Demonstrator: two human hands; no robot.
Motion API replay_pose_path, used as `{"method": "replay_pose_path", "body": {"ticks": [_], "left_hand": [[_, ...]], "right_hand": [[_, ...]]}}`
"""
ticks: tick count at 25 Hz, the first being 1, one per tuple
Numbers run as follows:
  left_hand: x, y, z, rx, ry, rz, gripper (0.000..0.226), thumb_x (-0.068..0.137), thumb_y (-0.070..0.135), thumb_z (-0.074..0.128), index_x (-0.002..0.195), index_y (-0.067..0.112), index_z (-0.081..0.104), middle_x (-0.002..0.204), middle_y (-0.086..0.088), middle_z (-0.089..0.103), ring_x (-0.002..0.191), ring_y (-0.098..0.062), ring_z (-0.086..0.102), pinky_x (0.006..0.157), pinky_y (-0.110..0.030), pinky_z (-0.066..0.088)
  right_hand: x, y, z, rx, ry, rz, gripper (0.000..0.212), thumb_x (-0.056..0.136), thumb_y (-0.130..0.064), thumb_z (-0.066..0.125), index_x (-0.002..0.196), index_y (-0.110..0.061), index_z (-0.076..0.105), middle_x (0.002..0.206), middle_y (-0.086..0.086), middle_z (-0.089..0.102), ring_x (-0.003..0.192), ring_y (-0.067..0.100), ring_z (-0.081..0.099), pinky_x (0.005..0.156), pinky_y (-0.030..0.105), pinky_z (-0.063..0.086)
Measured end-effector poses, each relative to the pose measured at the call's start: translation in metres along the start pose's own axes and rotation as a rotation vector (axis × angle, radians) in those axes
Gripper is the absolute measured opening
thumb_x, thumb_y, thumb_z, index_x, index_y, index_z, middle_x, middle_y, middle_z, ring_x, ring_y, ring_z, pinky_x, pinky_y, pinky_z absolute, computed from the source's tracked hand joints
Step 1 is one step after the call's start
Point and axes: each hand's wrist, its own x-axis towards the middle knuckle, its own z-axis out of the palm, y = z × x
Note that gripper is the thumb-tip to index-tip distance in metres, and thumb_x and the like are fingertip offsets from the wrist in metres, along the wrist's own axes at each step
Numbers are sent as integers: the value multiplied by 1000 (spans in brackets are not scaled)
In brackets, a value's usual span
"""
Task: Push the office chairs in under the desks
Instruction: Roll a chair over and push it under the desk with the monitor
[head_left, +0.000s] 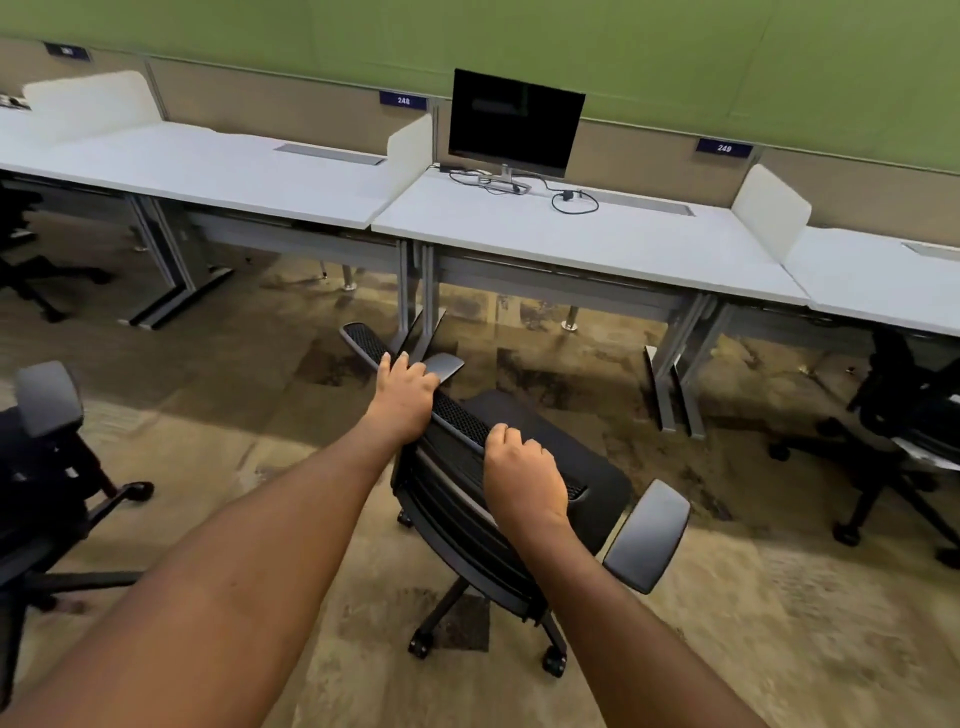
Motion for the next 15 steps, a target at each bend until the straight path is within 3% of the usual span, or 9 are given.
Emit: {"method": "replay_pose_path", "body": {"ticks": [4, 15], "left_hand": [[58, 33, -4, -22, 20, -117, 40, 93, 11, 42, 133, 14, 47, 139, -14, 41, 143, -42, 15, 117, -55, 5], [248, 105, 2, -82, 27, -115, 40, 93, 10, 40, 132, 14, 49, 140, -15, 42, 143, -41, 15, 118, -54, 6]], "right_hand": [[51, 49, 7, -4, -1, -31, 40, 96, -5, 32, 136, 3, 34, 123, 17, 54, 103, 35, 57, 83, 41, 46], [193, 193, 35, -29, 40, -18, 38, 95, -7, 33, 132, 1, 40, 116, 15, 58, 97, 33, 59, 78, 40, 47]]}}
